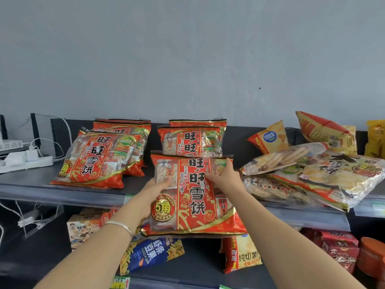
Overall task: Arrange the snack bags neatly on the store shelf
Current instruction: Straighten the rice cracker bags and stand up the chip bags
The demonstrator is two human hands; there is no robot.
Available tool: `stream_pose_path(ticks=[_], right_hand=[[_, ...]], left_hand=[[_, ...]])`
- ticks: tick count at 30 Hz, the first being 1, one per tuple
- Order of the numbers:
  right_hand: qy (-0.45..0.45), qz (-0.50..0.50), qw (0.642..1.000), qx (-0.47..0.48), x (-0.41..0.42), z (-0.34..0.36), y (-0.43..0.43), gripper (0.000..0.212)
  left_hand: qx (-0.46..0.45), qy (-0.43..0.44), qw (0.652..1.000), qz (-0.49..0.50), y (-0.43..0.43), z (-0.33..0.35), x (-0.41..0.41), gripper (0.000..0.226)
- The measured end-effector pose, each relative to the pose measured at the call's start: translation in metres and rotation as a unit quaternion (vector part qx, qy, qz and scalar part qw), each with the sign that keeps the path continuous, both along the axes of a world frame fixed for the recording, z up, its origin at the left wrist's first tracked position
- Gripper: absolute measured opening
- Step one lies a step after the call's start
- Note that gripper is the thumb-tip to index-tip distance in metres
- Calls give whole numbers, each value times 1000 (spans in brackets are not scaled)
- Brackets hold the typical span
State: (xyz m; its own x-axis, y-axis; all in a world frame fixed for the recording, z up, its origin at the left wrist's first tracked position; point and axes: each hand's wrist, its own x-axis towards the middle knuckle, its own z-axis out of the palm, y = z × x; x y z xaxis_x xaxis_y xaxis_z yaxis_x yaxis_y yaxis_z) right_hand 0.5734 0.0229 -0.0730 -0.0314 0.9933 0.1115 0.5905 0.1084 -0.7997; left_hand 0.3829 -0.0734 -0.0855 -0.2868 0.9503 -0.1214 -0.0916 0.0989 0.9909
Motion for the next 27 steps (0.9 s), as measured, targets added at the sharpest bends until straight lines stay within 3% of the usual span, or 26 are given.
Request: stream_pose_path(ticks=[3, 7, 13, 20, 23, 27], right_hand=[[70, 0, 996, 50, -6, 12, 2, 95], [109, -6, 987, 118, -15, 32, 17, 90], [147, -28, 967, 208, -44, 58, 51, 82], [113, -71, 983, 124, -70, -2, 90, 78], [117, -109, 978, 135, -80, -26, 92, 81], [72, -143, 973, 164, -82, -28, 96, 67]], left_hand=[[65, 25, 997, 24, 17, 12, -10, 63], [124, 44, 990, 41, 40, 29, -20, 54], [178, 76, 978, 78, 93, 49, -48, 77], [152, 86, 974, 146, 152, 10, -58, 67], [172, 149, 953, 201, 158, -8, -50, 72], [182, 228, 925, 245, 167, -17, -50, 59]])
